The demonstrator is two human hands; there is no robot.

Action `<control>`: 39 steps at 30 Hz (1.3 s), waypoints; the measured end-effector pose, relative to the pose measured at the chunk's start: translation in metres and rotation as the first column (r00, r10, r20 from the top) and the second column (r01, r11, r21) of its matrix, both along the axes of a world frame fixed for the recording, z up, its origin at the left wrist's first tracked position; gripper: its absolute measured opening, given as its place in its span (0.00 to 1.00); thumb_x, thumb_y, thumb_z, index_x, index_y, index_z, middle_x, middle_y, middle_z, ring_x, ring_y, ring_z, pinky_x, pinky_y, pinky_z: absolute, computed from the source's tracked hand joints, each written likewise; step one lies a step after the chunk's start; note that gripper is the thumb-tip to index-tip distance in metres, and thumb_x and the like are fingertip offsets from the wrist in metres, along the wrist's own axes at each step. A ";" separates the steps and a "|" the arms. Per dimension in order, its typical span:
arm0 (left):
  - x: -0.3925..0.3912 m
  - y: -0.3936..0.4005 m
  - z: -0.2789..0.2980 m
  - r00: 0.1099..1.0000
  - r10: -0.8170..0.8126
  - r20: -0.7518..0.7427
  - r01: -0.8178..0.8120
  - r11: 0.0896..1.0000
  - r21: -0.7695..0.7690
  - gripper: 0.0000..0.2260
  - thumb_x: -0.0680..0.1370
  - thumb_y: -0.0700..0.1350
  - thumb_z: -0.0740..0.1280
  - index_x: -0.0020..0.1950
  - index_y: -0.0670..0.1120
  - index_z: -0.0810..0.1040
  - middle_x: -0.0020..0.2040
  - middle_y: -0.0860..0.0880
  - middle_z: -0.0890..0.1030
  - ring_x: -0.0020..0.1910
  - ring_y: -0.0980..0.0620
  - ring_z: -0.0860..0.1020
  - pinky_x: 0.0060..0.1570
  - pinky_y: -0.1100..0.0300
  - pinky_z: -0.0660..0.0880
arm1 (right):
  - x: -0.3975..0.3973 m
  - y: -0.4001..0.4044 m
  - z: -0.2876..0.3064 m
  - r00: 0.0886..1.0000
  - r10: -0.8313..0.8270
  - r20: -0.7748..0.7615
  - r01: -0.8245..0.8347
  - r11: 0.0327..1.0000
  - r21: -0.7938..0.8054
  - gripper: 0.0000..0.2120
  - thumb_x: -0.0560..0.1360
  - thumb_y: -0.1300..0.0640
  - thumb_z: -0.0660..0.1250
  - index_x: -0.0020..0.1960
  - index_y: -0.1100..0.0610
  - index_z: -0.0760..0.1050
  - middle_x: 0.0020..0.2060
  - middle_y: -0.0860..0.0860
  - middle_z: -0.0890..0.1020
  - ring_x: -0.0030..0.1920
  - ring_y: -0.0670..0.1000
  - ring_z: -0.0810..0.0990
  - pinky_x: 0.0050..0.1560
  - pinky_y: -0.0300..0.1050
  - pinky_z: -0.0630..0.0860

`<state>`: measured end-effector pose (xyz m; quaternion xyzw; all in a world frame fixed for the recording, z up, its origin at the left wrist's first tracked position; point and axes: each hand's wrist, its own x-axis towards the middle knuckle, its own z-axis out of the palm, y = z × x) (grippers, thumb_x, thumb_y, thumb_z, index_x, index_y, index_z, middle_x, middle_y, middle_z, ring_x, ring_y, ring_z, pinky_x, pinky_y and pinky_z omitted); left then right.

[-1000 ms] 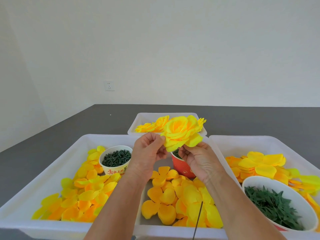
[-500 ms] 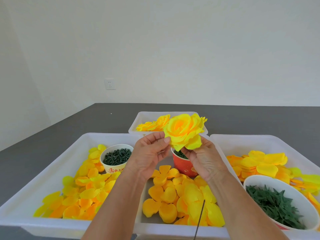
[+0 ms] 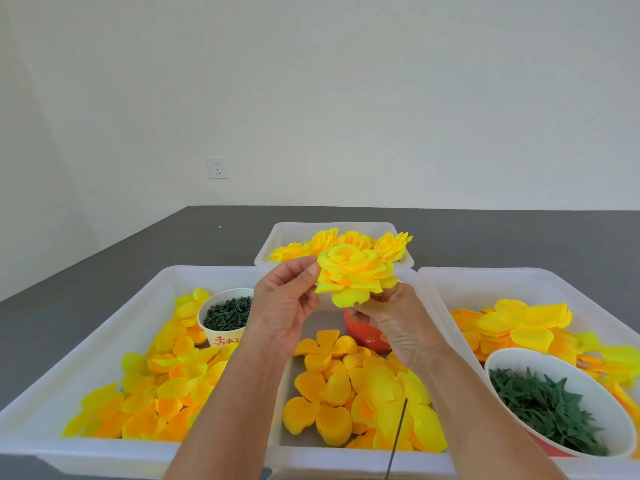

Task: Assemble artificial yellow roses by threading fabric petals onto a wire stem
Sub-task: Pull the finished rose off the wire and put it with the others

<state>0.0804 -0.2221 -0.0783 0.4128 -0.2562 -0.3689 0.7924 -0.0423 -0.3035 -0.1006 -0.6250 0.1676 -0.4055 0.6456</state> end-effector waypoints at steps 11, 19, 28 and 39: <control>-0.007 0.002 0.000 0.909 0.311 0.276 -0.316 0.948 -0.028 0.03 0.75 0.43 0.67 0.42 0.45 0.78 0.43 0.45 0.79 0.43 0.48 0.74 0.40 0.55 0.72 | -0.002 -0.002 -0.004 0.957 -0.190 -0.220 0.132 0.958 -0.253 0.03 0.73 0.62 0.69 0.46 0.57 0.81 0.38 0.48 0.81 0.37 0.40 0.77 0.38 0.24 0.71; -0.007 0.000 -0.004 0.875 0.279 0.396 -0.337 0.938 0.083 0.08 0.74 0.40 0.69 0.35 0.45 0.80 0.40 0.45 0.80 0.41 0.50 0.76 0.43 0.58 0.73 | -0.003 -0.010 -0.008 0.943 -0.292 -0.157 0.209 0.891 -0.404 0.03 0.73 0.67 0.68 0.43 0.62 0.81 0.39 0.57 0.83 0.40 0.49 0.77 0.42 0.35 0.75; -0.007 -0.002 -0.006 0.805 0.313 0.504 -0.386 0.921 0.045 0.07 0.74 0.45 0.70 0.35 0.46 0.80 0.38 0.51 0.81 0.40 0.56 0.77 0.45 0.56 0.75 | -0.001 -0.012 -0.010 0.906 -0.418 -0.064 0.332 0.796 -0.506 0.07 0.69 0.67 0.71 0.37 0.57 0.82 0.32 0.52 0.83 0.35 0.51 0.79 0.36 0.32 0.74; -0.002 -0.002 -0.007 0.920 0.092 0.380 -0.159 0.976 0.150 0.03 0.73 0.38 0.69 0.42 0.42 0.83 0.44 0.40 0.84 0.46 0.42 0.80 0.50 0.48 0.77 | 0.002 -0.021 -0.016 0.902 -0.420 -0.099 0.337 0.829 -0.446 0.08 0.69 0.68 0.71 0.34 0.58 0.82 0.33 0.57 0.83 0.35 0.56 0.79 0.36 0.45 0.76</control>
